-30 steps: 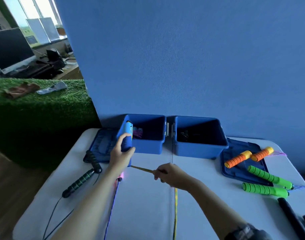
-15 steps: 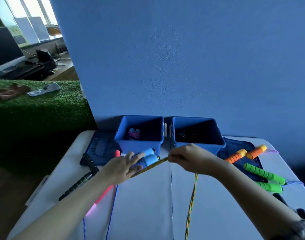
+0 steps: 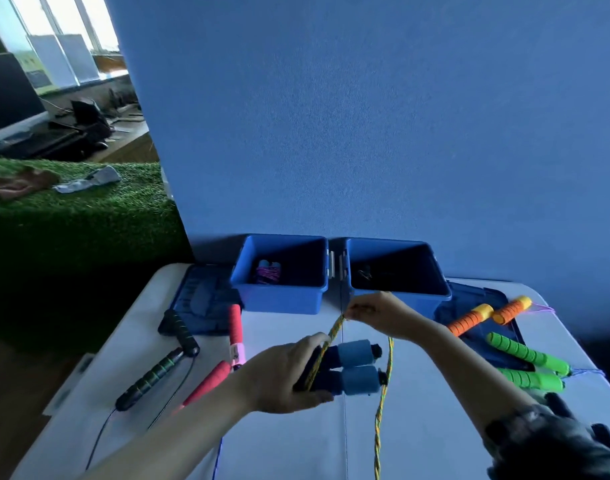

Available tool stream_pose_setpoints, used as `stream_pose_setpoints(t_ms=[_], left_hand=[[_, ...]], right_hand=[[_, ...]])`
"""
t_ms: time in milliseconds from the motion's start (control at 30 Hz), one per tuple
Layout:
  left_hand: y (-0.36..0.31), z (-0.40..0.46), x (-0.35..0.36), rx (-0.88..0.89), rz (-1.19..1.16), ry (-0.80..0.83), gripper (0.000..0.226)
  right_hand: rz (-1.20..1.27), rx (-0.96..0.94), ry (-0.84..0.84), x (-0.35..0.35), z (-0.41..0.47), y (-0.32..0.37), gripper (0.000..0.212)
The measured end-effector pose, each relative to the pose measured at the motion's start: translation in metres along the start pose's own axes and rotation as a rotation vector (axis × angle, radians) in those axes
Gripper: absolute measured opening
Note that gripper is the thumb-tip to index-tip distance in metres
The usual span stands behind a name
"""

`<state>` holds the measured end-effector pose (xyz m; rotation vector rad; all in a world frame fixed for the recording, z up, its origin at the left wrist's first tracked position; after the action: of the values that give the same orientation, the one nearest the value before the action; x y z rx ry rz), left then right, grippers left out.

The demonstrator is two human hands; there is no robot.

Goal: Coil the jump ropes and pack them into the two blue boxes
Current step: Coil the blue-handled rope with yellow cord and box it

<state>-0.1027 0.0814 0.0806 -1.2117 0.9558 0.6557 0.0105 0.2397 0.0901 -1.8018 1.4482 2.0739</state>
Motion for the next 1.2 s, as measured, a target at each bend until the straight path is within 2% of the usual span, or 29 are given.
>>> stream_pose_setpoints(t_ms=[67, 133, 200, 267, 367, 467, 600, 700, 733, 833, 867, 933, 1000, 1100, 1200], left_hand=[[-0.011, 0.002, -0.010, 0.020, -0.067, -0.063, 0.076], [-0.012, 0.004, -0.025, 0.001, -0.115, -0.209, 0.071], [-0.003, 0.007, -0.041, -0.089, -0.184, -0.368, 0.063], [0.012, 0.011, -0.057, -0.181, -0.173, -0.561, 0.052], [0.040, 0.013, -0.075, -0.326, -0.109, -0.800, 0.051], [0.069, 0.013, -0.075, -0.482, 0.020, -0.804, 0.055], [0.097, 0.009, -0.064, -0.724, 0.074, -0.735, 0.026], [0.103, 0.006, -0.055, -0.801, 0.113, -0.644, 0.018], [0.100, 0.005, -0.050, -0.783, 0.142, -0.616, 0.016], [0.088, 0.013, -0.023, -0.584, 0.240, -0.497, 0.008], [0.078, 0.016, -0.016, -0.515, 0.284, -0.440, 0.009], [0.056, 0.018, 0.004, -0.489, 0.278, -0.234, 0.014], [0.039, 0.015, 0.023, -0.406, 0.301, -0.133, 0.021], [0.009, 0.005, 0.027, -0.201, 0.187, -0.215, 0.038], [-0.008, -0.002, 0.022, -0.042, 0.110, -0.317, 0.037]], right_hand=[[0.086, 0.042, -0.020, 0.009, -0.003, -0.011, 0.008], [0.173, 0.082, -0.049, 0.019, -0.009, -0.016, 0.020], [0.323, 0.199, -0.013, 0.040, -0.018, -0.017, 0.028], [0.460, 0.304, 0.052, 0.071, -0.026, -0.016, 0.026], [0.478, 0.298, 0.082, 0.105, -0.039, 0.005, 0.028], [0.396, 0.220, -0.020, 0.116, -0.046, 0.031, 0.024], [0.075, 0.045, -0.004, 0.120, -0.058, 0.068, 0.021], [-0.026, -0.029, 0.029, 0.109, -0.064, 0.088, 0.024], [-0.066, -0.058, 0.037, 0.102, -0.064, 0.094, 0.025], [-0.145, -0.121, 0.074, 0.072, -0.060, 0.107, 0.025], [-0.163, -0.129, 0.080, 0.062, -0.056, 0.106, 0.023], [-0.173, -0.120, 0.074, 0.039, -0.045, 0.101, 0.021], [-0.160, -0.093, 0.068, 0.021, -0.034, 0.090, 0.021], [-0.128, -0.045, 0.110, 0.011, -0.022, 0.065, 0.019], [-0.102, 0.002, 0.148, 0.009, -0.014, 0.032, 0.019]])
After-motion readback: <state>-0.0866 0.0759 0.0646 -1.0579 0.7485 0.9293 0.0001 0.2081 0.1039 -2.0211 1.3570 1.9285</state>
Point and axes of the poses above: each hand's wrist, its own z-axis towards the middle knuckle, its own x-axis out of the palm, y = z × x, the point moved 7 cm from there along z, towards the middle knuckle, and after that the axes turned 2 degrees about -y, right-handed, at the moved point
